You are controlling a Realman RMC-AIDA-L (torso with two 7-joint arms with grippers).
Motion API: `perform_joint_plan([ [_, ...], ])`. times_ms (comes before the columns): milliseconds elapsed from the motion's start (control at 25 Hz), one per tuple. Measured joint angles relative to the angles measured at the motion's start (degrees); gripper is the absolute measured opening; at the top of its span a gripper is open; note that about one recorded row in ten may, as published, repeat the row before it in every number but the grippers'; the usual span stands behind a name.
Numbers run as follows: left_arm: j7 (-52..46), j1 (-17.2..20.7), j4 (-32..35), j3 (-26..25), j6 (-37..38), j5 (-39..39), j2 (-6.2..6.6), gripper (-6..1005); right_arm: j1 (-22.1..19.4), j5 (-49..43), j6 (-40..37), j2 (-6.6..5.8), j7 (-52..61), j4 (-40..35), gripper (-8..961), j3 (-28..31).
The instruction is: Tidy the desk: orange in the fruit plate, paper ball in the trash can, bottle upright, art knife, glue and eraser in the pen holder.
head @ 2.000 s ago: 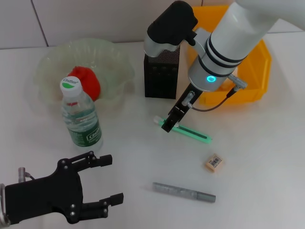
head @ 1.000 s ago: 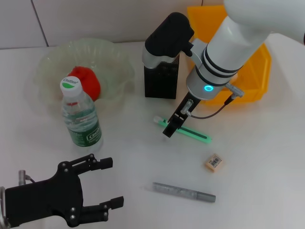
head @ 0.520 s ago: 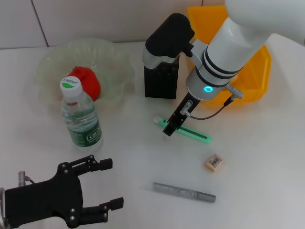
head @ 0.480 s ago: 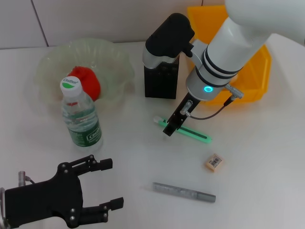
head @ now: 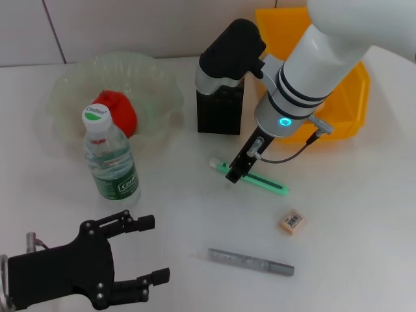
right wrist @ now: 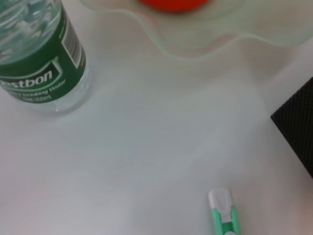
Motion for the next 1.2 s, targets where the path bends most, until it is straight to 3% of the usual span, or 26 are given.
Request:
perform_joint_plan([
  [760,-0.2,-0.3,0.0,0.1,0.0,-0.2,0.0,814,0.0,-0.2,0.2,-0.09,-0.2,-0.2,289,-1.5],
  [1200,0.2,-0.3,-0.7,0.1,0.0,-0.3,0.09,814,0.5,-0.1,0.3,-0.03,-0.2,-0.1,262,-2.6],
])
